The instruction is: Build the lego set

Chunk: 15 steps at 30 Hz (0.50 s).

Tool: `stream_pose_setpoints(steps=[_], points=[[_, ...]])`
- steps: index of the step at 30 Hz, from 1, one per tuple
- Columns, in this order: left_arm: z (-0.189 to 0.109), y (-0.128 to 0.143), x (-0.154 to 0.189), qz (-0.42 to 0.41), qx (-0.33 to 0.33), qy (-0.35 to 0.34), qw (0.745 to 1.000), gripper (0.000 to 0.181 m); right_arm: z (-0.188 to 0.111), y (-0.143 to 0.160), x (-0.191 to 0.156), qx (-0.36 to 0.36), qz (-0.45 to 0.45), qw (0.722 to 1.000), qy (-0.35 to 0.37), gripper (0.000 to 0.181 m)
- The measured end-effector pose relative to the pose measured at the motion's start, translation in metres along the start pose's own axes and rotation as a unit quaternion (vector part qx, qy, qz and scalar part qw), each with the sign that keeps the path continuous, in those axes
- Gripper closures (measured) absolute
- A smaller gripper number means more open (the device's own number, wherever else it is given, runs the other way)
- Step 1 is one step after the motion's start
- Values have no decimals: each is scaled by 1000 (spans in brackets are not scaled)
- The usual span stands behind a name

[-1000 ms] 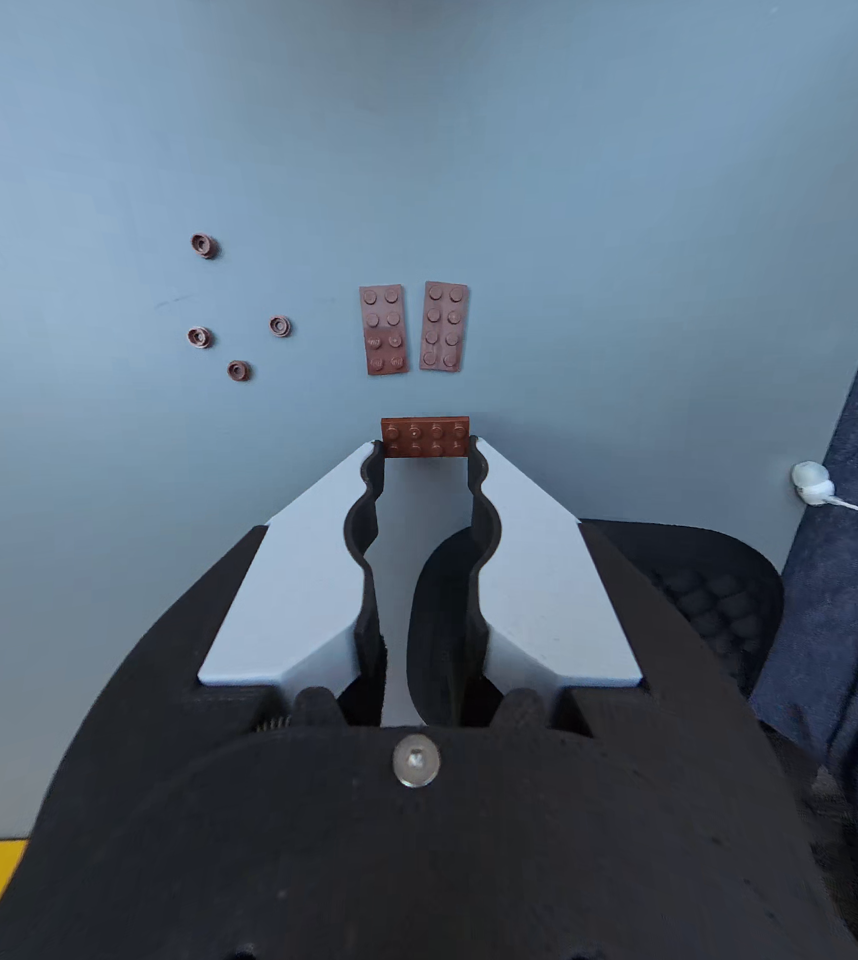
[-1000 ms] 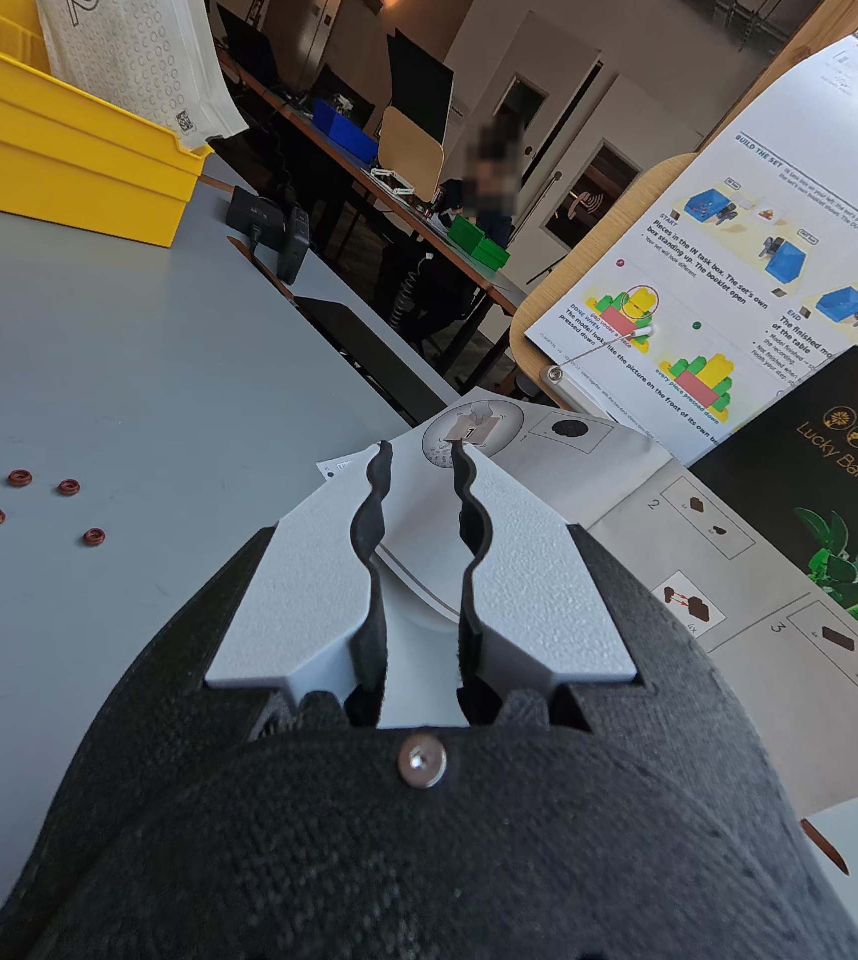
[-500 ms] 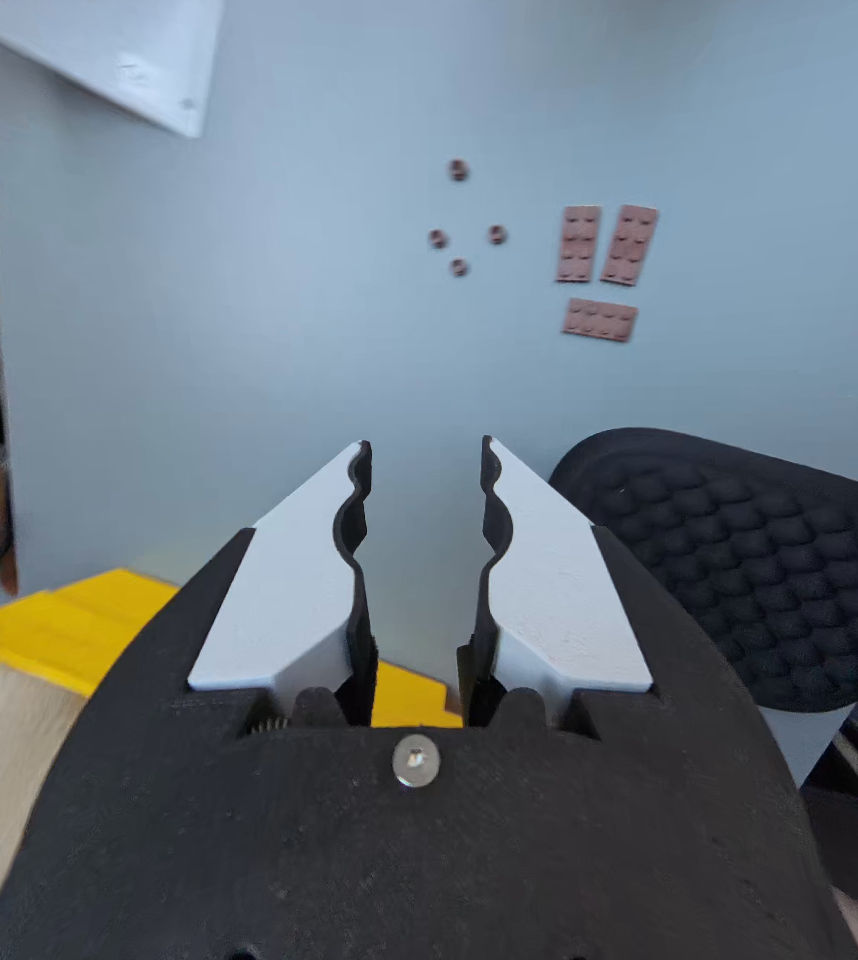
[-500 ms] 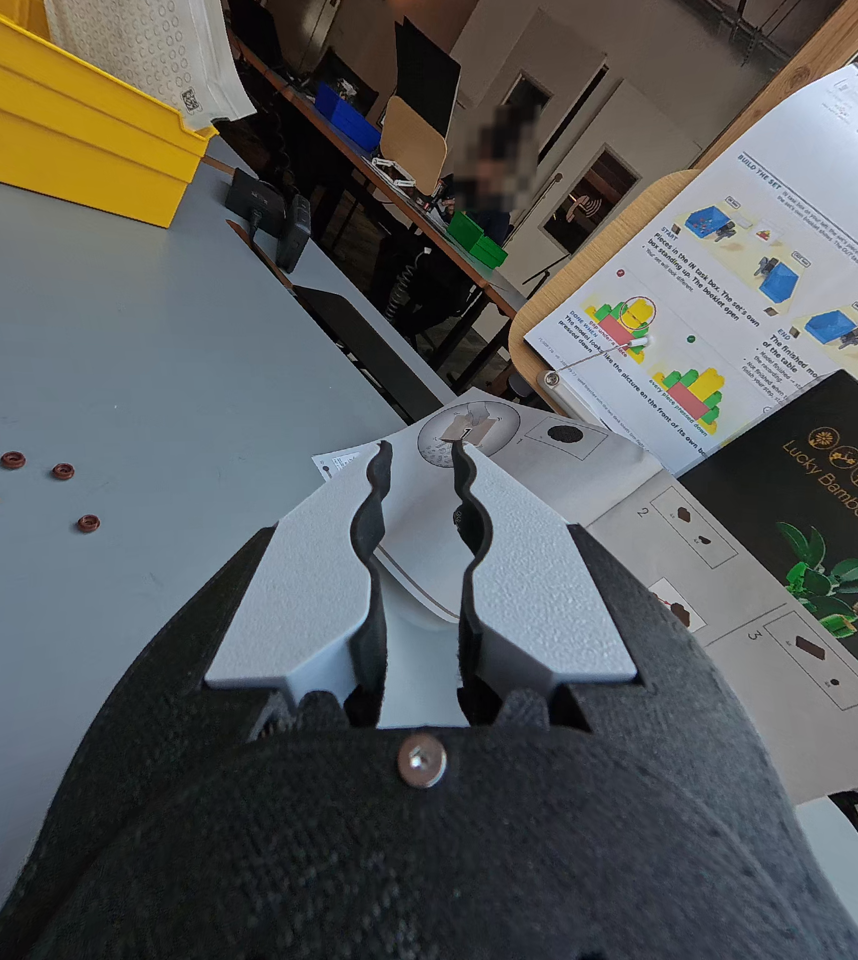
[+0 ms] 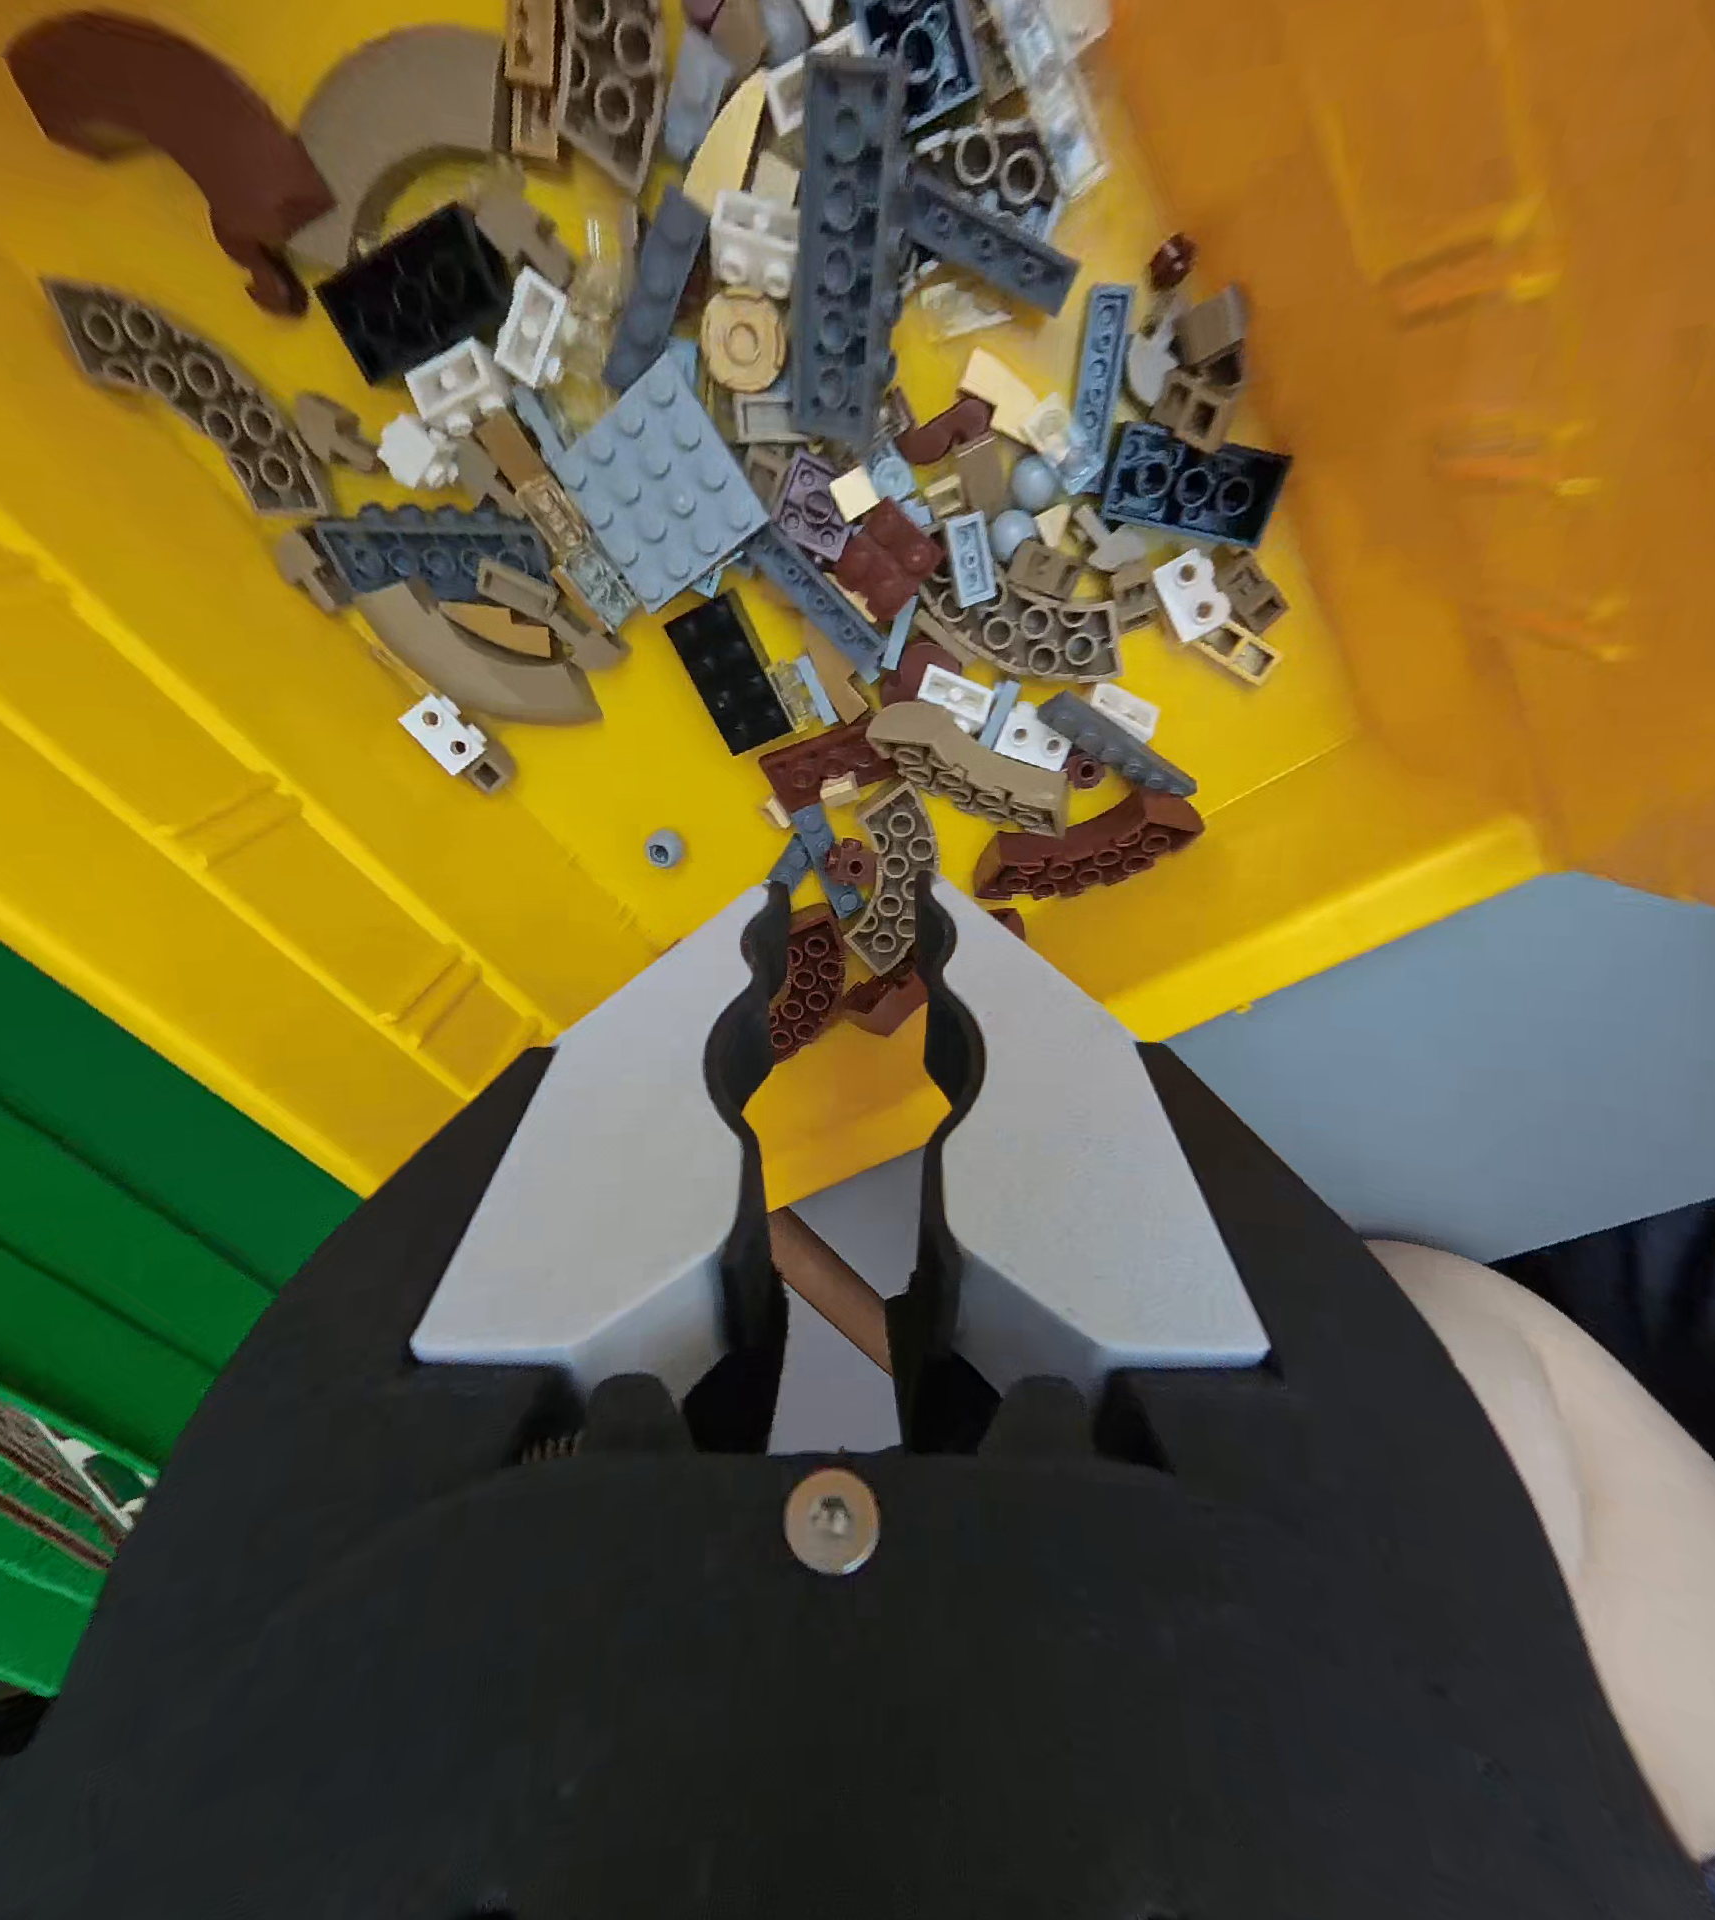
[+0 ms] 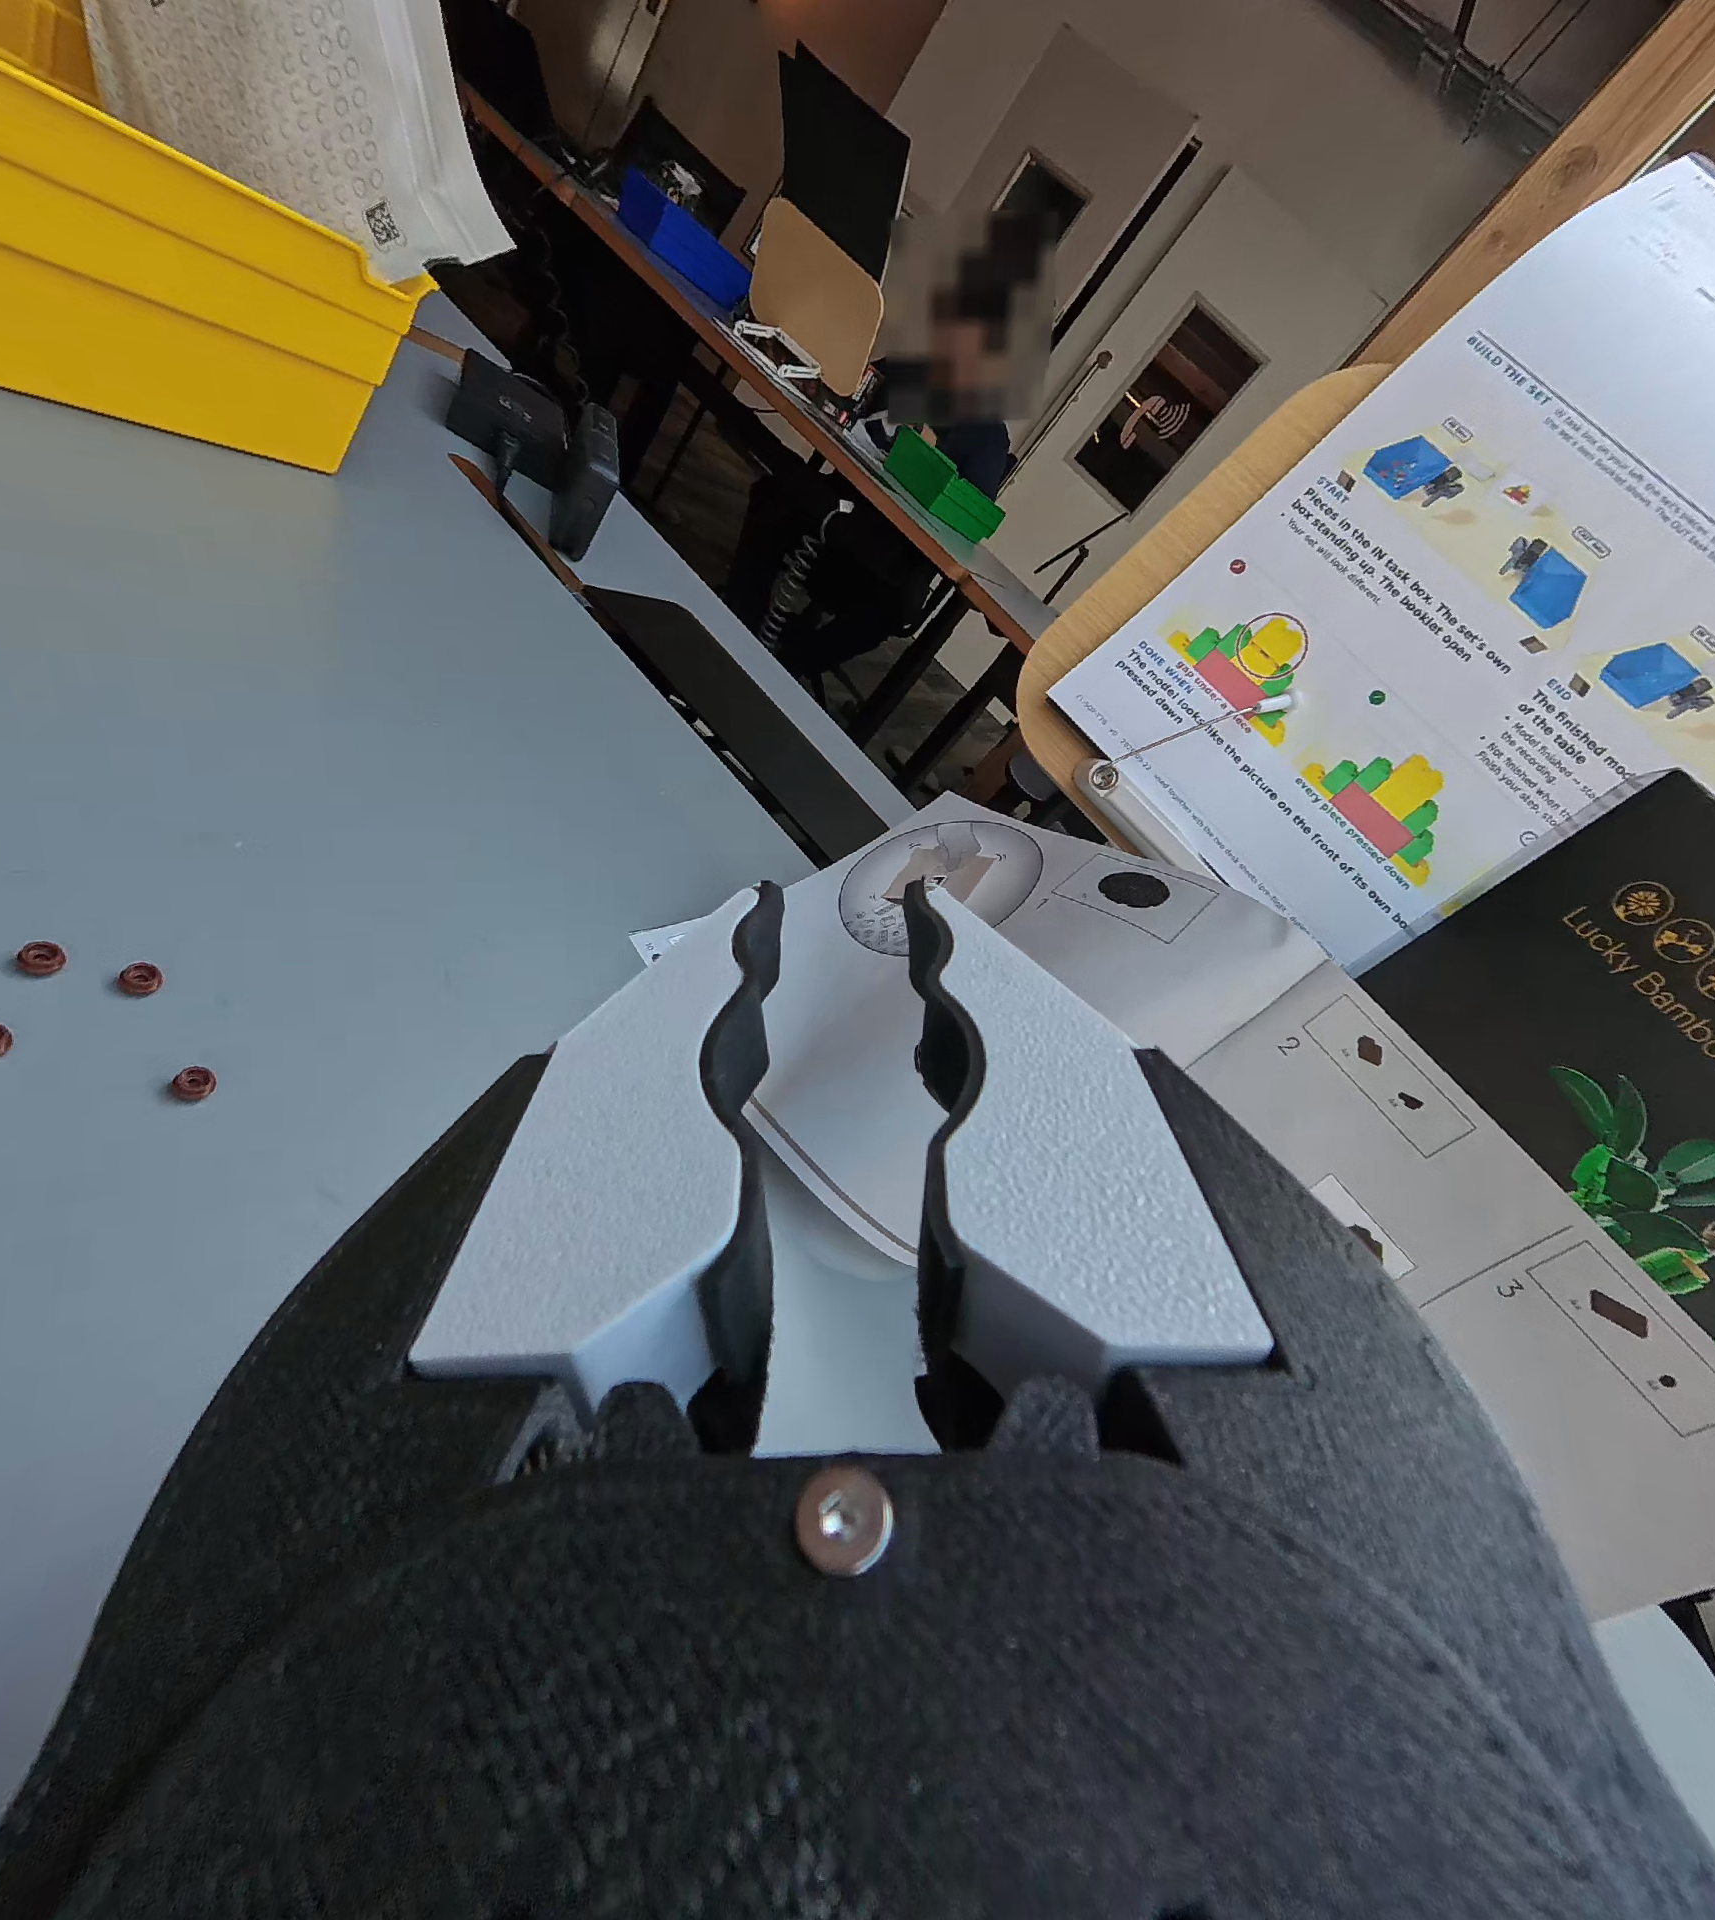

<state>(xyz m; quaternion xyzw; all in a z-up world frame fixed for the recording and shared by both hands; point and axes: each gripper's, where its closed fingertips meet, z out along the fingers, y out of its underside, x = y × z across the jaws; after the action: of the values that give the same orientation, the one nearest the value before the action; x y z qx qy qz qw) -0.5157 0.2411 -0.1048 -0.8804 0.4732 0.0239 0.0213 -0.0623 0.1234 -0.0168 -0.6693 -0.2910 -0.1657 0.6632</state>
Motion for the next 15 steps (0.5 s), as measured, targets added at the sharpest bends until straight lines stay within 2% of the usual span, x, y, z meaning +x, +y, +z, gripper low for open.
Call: stream_pose_setpoints(steps=[10,15], points=[[44,0,-19,-43,-49,46,997,145,-1,5,2,-4,5,1000,-3,157],[49,-7,-15,-53,-31,88,994,156,-1,6,1,-10,-4,1000,-5,158]])
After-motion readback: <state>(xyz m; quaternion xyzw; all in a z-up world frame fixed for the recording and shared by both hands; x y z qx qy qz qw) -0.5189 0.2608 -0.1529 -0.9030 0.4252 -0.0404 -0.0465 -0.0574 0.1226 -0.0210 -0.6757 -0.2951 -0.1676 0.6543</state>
